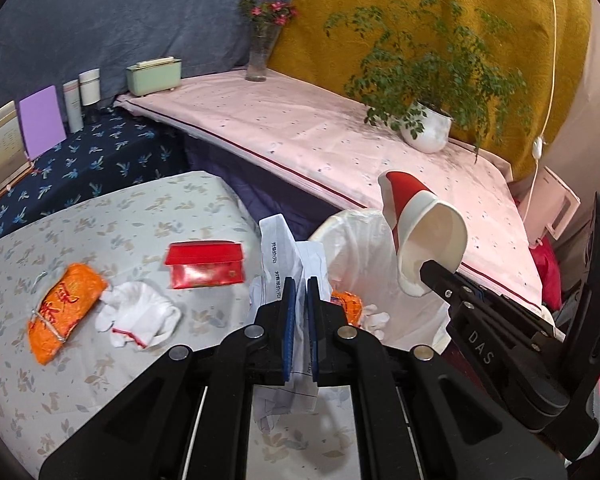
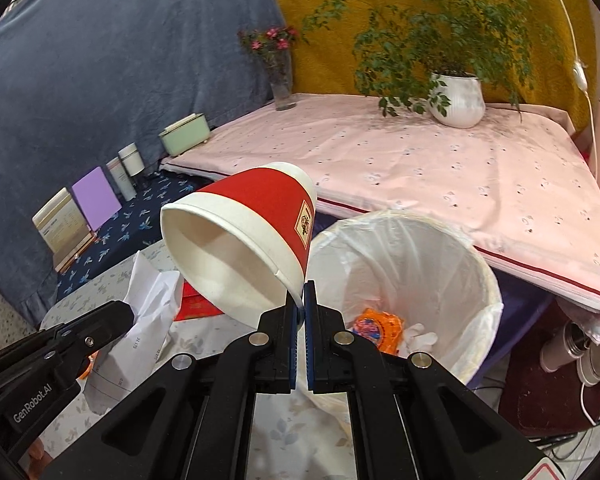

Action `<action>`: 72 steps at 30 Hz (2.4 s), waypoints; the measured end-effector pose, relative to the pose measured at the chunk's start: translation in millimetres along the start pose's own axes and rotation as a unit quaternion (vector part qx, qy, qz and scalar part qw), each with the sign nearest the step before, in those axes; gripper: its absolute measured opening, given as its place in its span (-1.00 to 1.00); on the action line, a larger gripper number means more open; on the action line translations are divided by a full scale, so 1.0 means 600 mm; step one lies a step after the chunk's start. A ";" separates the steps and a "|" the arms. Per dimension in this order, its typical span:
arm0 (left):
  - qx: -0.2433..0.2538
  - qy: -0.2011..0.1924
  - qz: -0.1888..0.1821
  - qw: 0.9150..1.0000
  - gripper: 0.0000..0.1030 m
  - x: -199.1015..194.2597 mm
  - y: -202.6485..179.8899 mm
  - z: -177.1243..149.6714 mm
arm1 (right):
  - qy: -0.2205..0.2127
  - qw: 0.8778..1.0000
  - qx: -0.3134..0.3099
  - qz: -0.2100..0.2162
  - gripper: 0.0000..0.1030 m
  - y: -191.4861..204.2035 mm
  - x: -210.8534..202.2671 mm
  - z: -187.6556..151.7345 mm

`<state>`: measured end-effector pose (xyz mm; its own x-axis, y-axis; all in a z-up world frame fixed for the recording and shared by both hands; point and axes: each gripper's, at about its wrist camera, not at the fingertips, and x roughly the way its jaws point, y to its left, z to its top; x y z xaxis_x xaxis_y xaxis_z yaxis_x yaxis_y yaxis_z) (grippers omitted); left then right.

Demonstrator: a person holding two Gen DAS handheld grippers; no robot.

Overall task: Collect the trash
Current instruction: 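Carry the receipt and cup over the white bin and open both grippers, then move the left gripper onto the white gloves and grasp them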

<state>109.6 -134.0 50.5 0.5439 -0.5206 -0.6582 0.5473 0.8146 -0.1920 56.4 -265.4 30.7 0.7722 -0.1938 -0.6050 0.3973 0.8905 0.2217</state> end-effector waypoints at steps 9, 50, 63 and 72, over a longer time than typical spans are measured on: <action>0.020 0.013 -0.016 1.000 -0.89 0.028 -0.050 0.001 | 0.003 1.000 0.018 -0.014 -0.94 -0.052 0.002 -0.001; -0.047 0.059 0.040 0.996 -0.16 0.061 0.077 -0.094 | 0.101 0.994 -0.024 0.024 -0.54 -0.002 0.051 -0.134; -0.085 0.071 0.075 0.991 -0.15 0.063 0.159 -0.121 | 0.074 0.997 0.005 -0.010 -0.74 -0.027 0.097 -0.081; -0.122 0.050 0.117 0.984 0.51 0.069 0.223 -0.105 | 0.049 0.998 0.014 -0.025 -0.48 -0.029 0.099 -0.039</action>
<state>165.5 -30.4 -48.4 0.5655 -0.2941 -0.7705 0.2393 0.9526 -0.1880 83.7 -282.6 -26.8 0.7002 -0.1953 -0.6867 0.4486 0.8686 0.2104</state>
